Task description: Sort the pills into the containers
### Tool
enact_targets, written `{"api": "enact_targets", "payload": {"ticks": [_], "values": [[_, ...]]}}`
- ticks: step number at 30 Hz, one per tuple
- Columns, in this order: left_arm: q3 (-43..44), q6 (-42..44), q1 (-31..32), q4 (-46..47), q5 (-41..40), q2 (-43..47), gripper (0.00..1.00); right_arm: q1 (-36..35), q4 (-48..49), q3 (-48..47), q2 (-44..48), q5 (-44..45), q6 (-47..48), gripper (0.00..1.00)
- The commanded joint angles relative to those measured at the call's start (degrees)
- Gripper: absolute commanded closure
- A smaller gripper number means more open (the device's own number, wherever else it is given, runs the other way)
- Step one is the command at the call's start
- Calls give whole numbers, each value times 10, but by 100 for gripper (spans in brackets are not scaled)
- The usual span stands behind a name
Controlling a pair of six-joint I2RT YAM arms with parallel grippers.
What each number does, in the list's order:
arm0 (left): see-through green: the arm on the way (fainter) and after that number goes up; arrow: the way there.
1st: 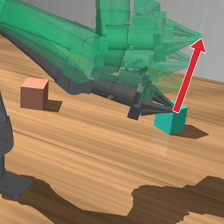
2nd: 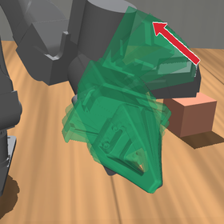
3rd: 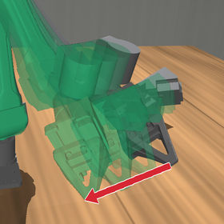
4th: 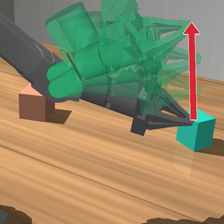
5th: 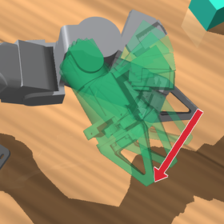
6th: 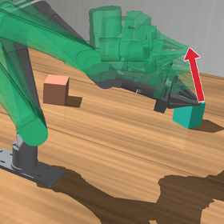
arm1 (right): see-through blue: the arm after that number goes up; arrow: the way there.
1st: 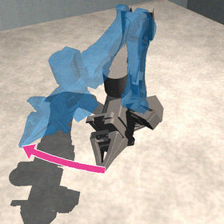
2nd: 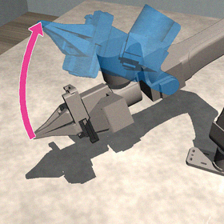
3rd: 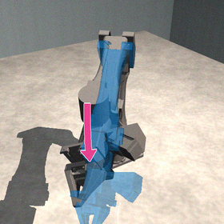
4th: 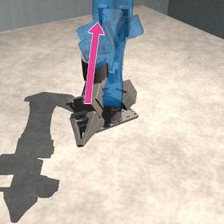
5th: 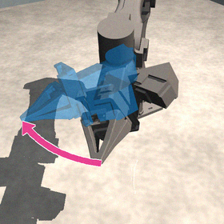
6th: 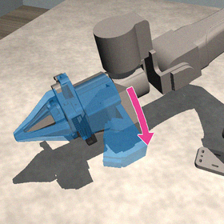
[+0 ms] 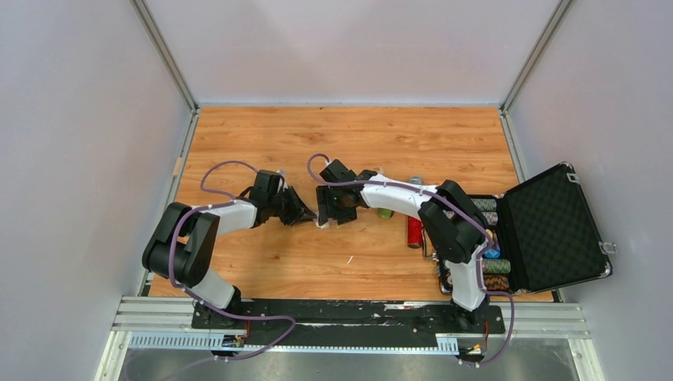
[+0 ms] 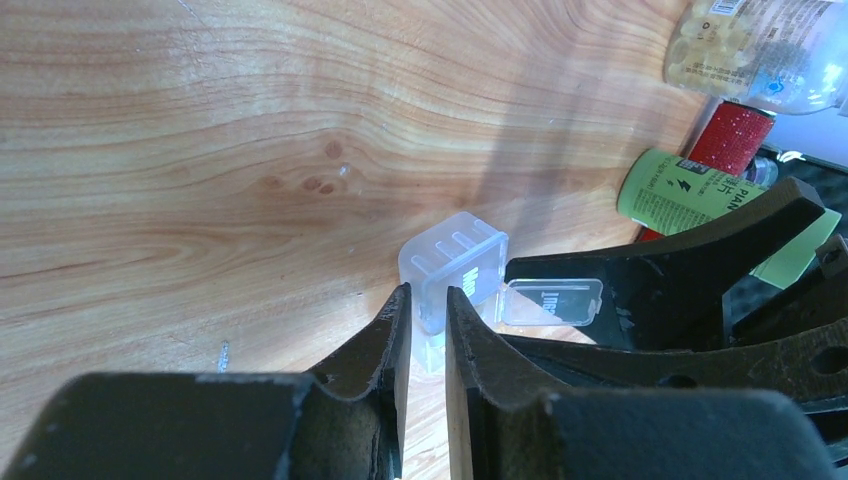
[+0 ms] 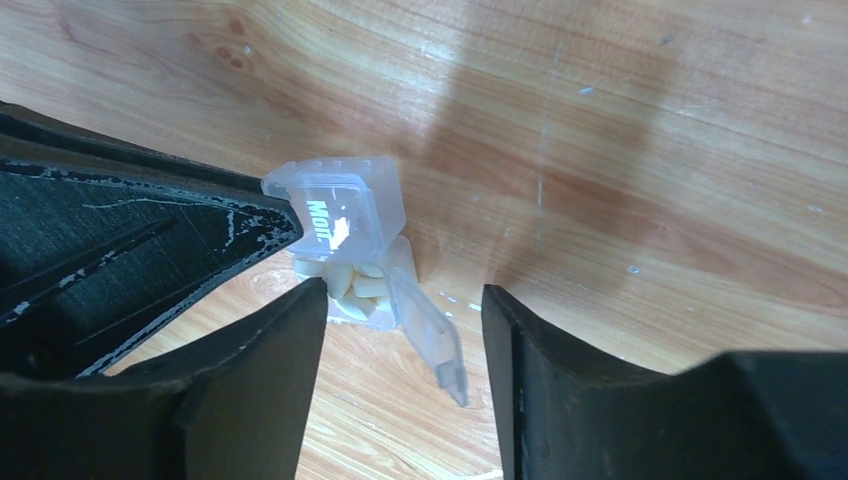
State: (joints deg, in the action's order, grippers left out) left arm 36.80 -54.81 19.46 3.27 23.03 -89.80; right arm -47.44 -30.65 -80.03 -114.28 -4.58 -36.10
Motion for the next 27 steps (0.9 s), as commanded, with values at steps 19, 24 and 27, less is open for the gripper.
{"api": "enact_targets", "payload": {"ticks": [19,24,27], "values": [[7,8,-1,-47,-38,-20,71,25,-2,-9,71,-68,3,41],[6,2,-1,-41,-35,-20,68,28,8,-2,68,-88,0,49],[5,-2,-1,-37,-31,-21,65,32,14,1,68,-98,-3,52]]}}
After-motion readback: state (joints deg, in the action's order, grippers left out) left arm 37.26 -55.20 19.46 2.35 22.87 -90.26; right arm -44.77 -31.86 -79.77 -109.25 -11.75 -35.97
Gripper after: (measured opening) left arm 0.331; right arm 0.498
